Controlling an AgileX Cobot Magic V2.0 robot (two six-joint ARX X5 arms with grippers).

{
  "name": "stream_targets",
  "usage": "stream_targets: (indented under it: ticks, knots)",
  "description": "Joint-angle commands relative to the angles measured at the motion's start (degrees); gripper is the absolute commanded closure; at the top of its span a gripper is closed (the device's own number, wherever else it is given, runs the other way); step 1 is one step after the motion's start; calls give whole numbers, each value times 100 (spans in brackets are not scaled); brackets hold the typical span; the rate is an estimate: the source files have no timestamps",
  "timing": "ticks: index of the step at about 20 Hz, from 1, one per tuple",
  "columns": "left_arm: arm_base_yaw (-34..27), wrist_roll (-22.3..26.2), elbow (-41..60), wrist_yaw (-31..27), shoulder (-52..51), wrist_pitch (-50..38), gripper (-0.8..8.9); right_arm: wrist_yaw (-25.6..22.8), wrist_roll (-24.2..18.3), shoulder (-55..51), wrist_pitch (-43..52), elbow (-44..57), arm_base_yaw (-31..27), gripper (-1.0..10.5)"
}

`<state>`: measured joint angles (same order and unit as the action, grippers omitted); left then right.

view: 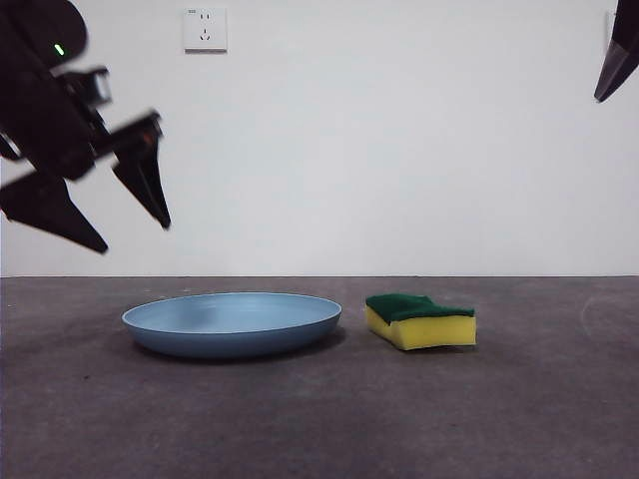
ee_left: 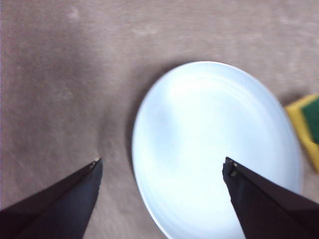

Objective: Pick up the plate,pick up the cloth,clean the plate with the cloth

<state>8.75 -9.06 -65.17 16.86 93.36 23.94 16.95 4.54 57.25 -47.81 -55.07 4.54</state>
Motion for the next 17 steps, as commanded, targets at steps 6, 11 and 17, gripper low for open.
stream_targets:
  ticks: [6, 11, 17]
  knots:
    - [90, 26, -48, -216, 1239, -363, 409, 9, 37, -4, 15, -28, 17, 507]
    - [284, 26, -48, -219, 1427, -564, 445, 7, 37, -4, 17, -28, 17, 507]
    - [479, 330, -48, -341, 1458, -623, 822, 9, 37, -2, 31, -28, 17, 508]
